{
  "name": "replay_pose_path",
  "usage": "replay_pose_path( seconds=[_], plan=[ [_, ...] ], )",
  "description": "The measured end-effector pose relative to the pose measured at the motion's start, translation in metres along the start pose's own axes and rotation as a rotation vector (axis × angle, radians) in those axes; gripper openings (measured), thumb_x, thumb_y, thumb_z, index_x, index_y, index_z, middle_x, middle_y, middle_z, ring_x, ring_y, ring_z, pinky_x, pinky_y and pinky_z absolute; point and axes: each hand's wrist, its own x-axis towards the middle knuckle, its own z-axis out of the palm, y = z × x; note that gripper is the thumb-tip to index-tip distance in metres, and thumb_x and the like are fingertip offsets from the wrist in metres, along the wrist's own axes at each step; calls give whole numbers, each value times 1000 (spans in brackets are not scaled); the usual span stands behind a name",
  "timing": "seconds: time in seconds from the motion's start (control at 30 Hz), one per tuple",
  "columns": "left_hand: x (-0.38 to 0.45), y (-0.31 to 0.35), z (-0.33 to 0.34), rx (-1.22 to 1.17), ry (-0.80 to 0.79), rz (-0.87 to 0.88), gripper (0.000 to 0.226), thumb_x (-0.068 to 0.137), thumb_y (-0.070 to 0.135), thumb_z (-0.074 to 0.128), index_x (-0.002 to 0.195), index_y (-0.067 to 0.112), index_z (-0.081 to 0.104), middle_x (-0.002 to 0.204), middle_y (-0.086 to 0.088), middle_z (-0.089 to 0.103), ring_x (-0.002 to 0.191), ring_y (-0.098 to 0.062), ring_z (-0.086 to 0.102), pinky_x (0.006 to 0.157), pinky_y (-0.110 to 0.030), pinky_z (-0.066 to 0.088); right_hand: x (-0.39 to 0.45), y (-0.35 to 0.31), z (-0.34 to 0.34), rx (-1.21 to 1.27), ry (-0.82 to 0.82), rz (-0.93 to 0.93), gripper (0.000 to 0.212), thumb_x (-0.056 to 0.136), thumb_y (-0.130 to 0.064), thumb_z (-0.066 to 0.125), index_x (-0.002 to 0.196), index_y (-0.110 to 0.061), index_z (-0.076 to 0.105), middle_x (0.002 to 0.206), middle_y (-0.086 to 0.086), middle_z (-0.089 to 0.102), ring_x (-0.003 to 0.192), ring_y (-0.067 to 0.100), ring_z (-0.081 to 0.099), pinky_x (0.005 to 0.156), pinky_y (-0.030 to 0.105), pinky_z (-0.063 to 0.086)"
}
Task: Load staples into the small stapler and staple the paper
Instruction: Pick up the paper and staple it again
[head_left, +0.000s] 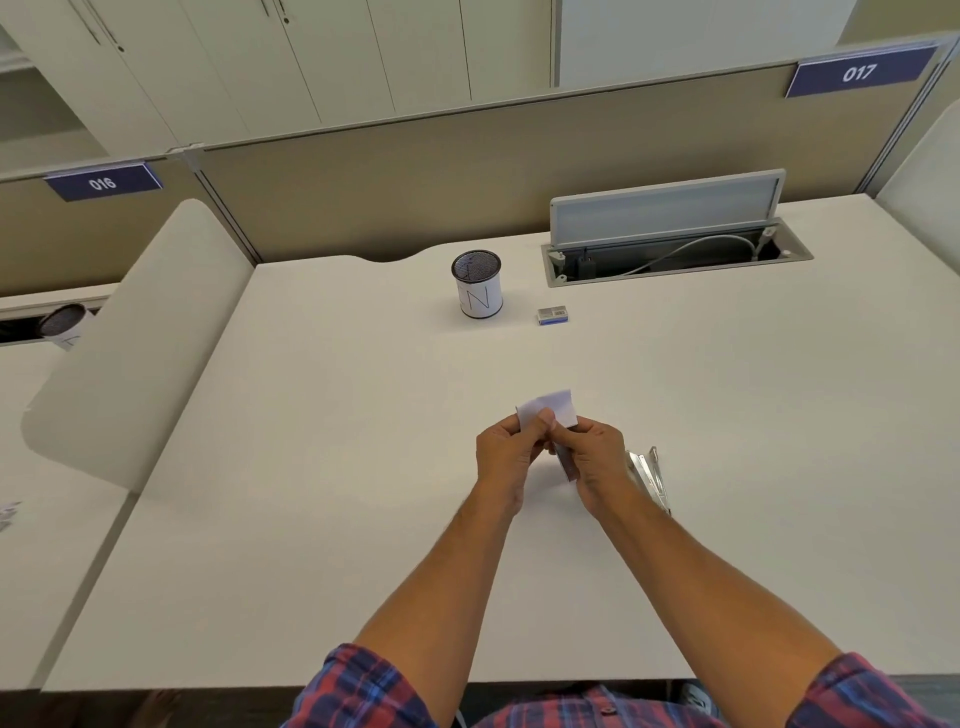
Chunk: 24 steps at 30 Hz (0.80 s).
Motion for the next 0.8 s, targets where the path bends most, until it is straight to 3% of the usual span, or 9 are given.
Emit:
replay_pose_path(
  seconds=[0.13,0.23,0.3,0.37,0.47,0.53,0.6,0.73,0.8],
  plan=[
    [5,6,-3,-8,21,-28,19,95,27,70,95,11,79,101,-16,77,93,-30,72,94,-42,58,0,-6,1,-35,-105,4,36,90,-34,76,92,2,76,70,12,67,62,19,58,64,29,50],
    [9,9,-4,-14,48,-26,23,98,25,65,108,6,74,111,-19,74,104,-36,71,98,-45,57,5,-10,0,58,-128,46,31,100,-26,64,107,3,73,89,16,70,75,23,63,75,35,54],
    [9,10,-5,-15,74,-34,22,98,23,65,110,6,72,113,-17,73,110,-35,69,95,-42,58,6,-11,-2,107,-103,73,27,103,-24,60,108,1,70,96,14,69,77,25,64,67,32,53],
    [8,12,-5,-38,84,-50,16,99,23,64,105,10,72,111,-14,71,109,-31,68,86,-34,60,7,-11,-5,146,-76,99,26,103,-28,58,106,-5,68,93,10,69,65,20,59,55,27,46],
    [6,15,-3,-42,87,-110,19,103,25,57,111,11,67,104,-11,71,92,-26,72,71,-29,57,9,-12,-10,197,-53,164,39,96,-47,63,106,-10,64,84,3,66,52,14,46,47,25,35],
    [4,18,-3,-73,66,-222,22,107,27,48,108,11,63,82,-7,66,65,-20,65,57,-27,47,12,-13,-12,170,-29,174,50,81,-56,75,103,-11,66,78,0,65,48,11,40,43,24,32],
    [2,20,-2,-122,-13,-365,26,107,25,38,92,14,57,61,-2,51,50,-17,49,49,-26,35,14,-15,-14,94,-47,145,50,74,-49,85,102,-10,71,83,1,67,47,10,37,42,24,29],
    [-6,22,-1,-135,-193,-467,18,74,11,32,68,21,46,53,3,34,45,-15,34,45,-22,23,15,-20,-14,14,-198,178,36,79,-41,86,98,-13,76,88,10,64,48,10,33,43,23,28],
    [-8,20,1,-177,-253,-491,28,84,15,29,62,21,45,51,4,33,46,-14,33,44,-21,23,16,-24,-13,-35,-252,201,29,77,-46,86,85,-19,76,76,9,57,47,10,31,42,21,27]
  ],
)
